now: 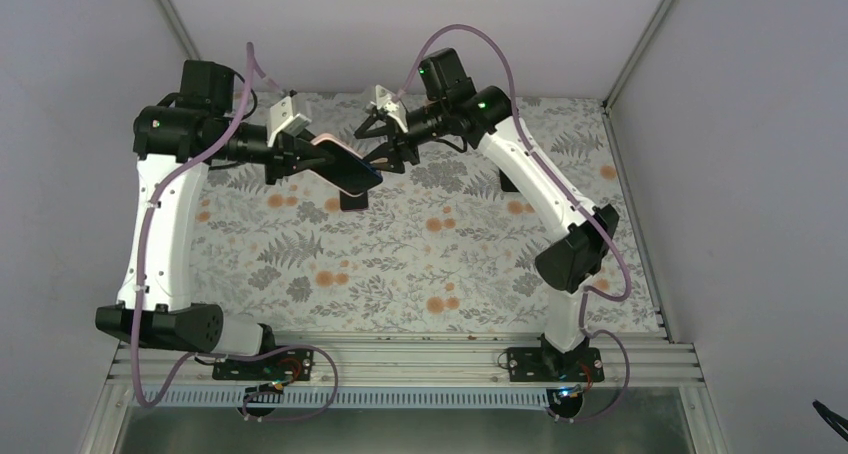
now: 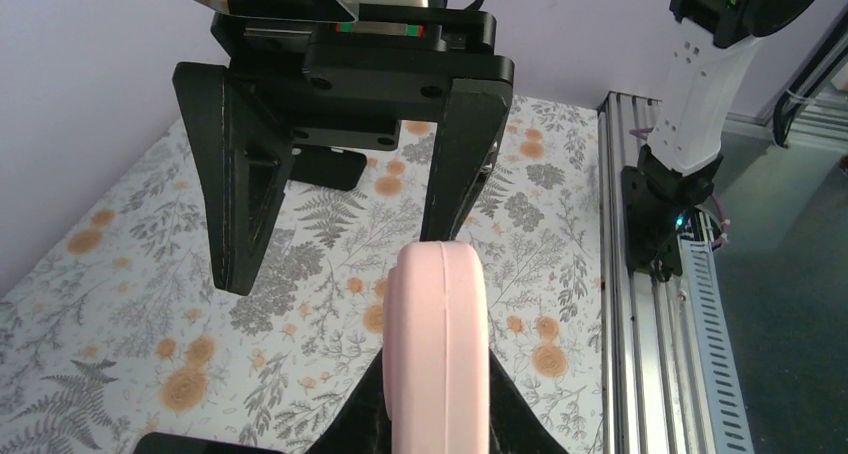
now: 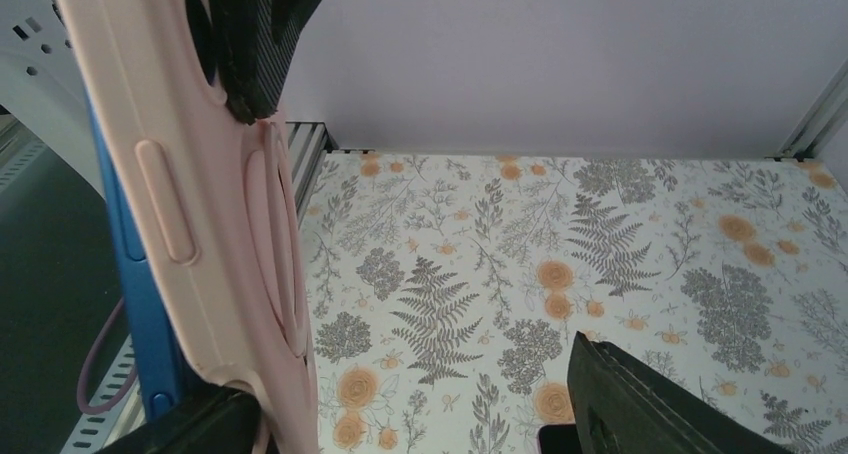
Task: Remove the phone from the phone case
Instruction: Remove the phone case from the phone.
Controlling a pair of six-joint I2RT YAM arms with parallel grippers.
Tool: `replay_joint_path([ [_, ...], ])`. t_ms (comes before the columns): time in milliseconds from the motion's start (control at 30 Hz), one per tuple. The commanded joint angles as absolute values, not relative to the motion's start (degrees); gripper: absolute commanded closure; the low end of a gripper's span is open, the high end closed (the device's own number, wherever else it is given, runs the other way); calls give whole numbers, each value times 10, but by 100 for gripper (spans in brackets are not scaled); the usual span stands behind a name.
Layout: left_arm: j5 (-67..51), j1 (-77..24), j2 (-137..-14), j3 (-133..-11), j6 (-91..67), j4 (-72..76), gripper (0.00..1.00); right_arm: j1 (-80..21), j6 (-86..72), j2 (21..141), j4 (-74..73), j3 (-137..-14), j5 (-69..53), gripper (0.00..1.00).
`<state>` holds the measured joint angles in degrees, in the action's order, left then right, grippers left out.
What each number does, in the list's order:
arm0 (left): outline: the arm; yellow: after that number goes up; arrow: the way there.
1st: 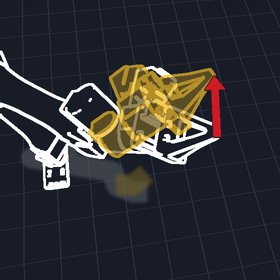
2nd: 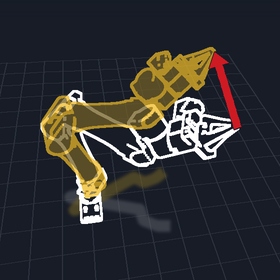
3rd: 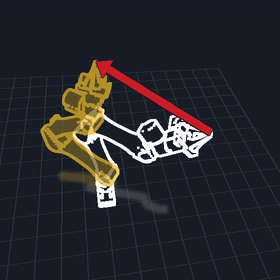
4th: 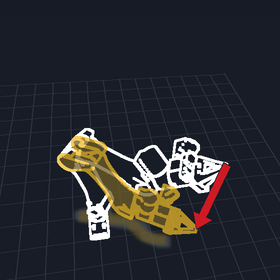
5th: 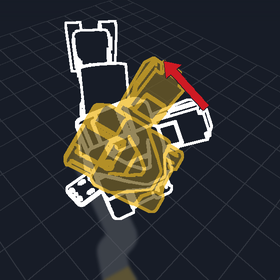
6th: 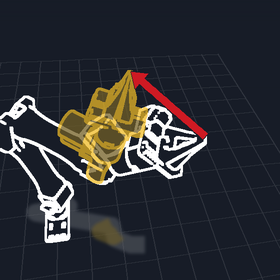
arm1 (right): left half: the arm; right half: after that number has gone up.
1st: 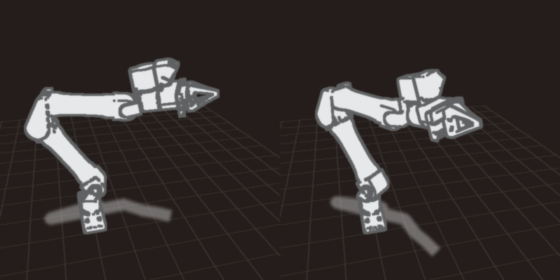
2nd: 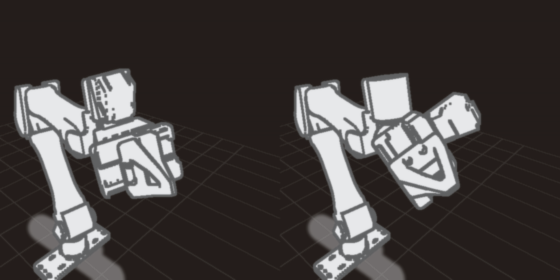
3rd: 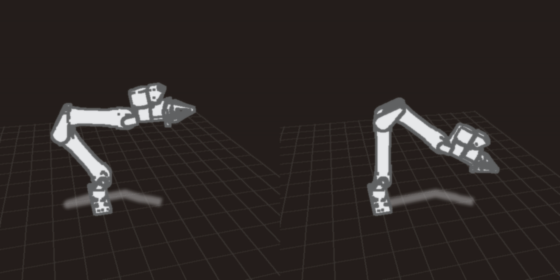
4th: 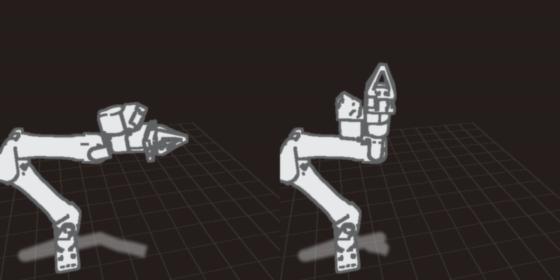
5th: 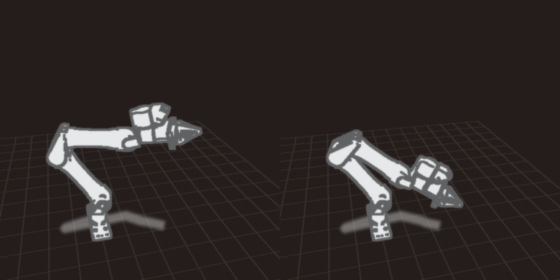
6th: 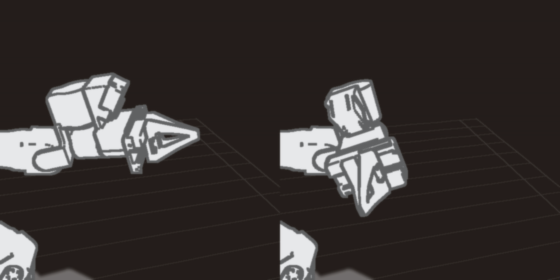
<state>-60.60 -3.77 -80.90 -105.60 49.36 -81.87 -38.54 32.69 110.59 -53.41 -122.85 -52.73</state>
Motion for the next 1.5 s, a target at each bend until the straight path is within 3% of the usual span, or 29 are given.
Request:
replay_joint_path([
  [0,-579,-31,-815,-1043,474,-603,98,-451,296,1077,-575,-1239,-642,28],
  [133,-557,-31,-806,-1016,469,-577,98,-452,294,1076,-580,-1242,-639,42],
  [267,-536,-31,-810,-1016,482,-585,94,-452,306,1077,-600,-1242,-624,75],
  [433,-537,-31,-830,-1058,526,-647,72,-452,300,1057,-589,-1213,-596,86],
  [500,-542,-31,-844,-1085,542,-682,57,-451,295,1045,-578,-1199,-584,95],
  [533,-543,-31,-852,-1097,546,-696,43,-450,292,1038,-575,-1194,-578,97],
  [600,-540,-31,-861,-1122,551,-721,23,-449,287,1030,-569,-1186,-571,97],
  [833,-524,-31,-843,-1181,561,-777,0,-430,249,1020,-558,-1168,-561,97],
  [1100,-421,-31,-715,-1167,477,-648,0,-389,142,1030,-487,-1154,-439,97],
  [1467,-223,-31,-545,-855,333,-252,0,-304,28,1135,-456,-1321,-409,97],
])
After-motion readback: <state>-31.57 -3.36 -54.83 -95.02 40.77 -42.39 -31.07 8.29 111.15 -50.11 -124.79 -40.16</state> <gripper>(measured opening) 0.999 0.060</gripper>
